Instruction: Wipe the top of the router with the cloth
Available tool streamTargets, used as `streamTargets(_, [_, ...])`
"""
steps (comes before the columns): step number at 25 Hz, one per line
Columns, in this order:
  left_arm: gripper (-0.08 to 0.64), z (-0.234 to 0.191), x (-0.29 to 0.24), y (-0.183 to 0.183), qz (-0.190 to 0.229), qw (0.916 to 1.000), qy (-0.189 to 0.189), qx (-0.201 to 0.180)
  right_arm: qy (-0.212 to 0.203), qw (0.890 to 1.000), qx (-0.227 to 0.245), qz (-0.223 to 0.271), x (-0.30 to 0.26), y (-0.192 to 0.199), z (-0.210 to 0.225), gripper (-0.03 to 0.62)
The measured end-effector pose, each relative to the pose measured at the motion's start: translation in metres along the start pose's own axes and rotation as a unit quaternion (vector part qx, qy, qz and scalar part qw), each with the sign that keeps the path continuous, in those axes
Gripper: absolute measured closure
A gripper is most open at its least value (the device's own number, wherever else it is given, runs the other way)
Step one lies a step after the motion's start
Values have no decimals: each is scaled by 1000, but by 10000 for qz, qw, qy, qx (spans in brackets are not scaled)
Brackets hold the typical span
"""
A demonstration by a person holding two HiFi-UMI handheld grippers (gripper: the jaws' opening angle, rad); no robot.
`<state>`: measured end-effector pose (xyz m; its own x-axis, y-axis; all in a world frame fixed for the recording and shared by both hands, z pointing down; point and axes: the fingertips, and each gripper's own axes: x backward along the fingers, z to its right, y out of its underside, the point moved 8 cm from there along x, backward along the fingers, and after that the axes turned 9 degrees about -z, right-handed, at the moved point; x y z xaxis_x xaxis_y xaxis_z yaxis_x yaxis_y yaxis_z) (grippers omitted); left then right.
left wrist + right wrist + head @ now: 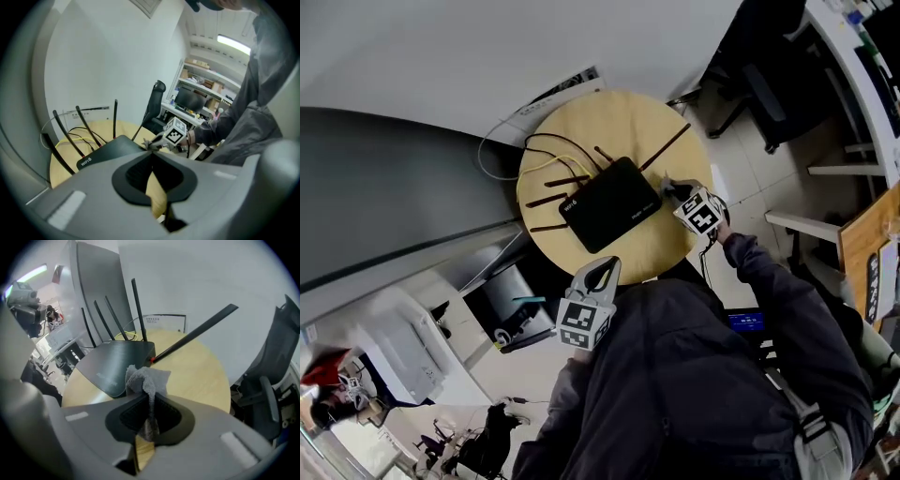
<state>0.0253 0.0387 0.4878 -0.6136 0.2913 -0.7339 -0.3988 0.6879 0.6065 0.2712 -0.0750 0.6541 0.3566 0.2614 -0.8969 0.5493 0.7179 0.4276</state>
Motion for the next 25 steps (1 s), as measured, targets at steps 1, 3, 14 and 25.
streamTargets(1, [560, 1, -2, -3, 3, 10000, -47, 35, -73, 9999, 151, -17, -4, -8, 7, 565])
streamTargets(3, [560, 4, -5, -8, 27, 9998, -148, 114, -194, 9985, 502, -67, -15, -27, 17, 565])
streamTargets(14, [560, 20, -6, -12, 96, 9936, -727, 856, -946, 9744, 2006, -369, -45, -61, 13, 566])
streamTargets(25, [560, 40, -18, -7, 21, 9928, -687, 978, -1313, 9393, 3120, -569, -12, -2, -16, 565])
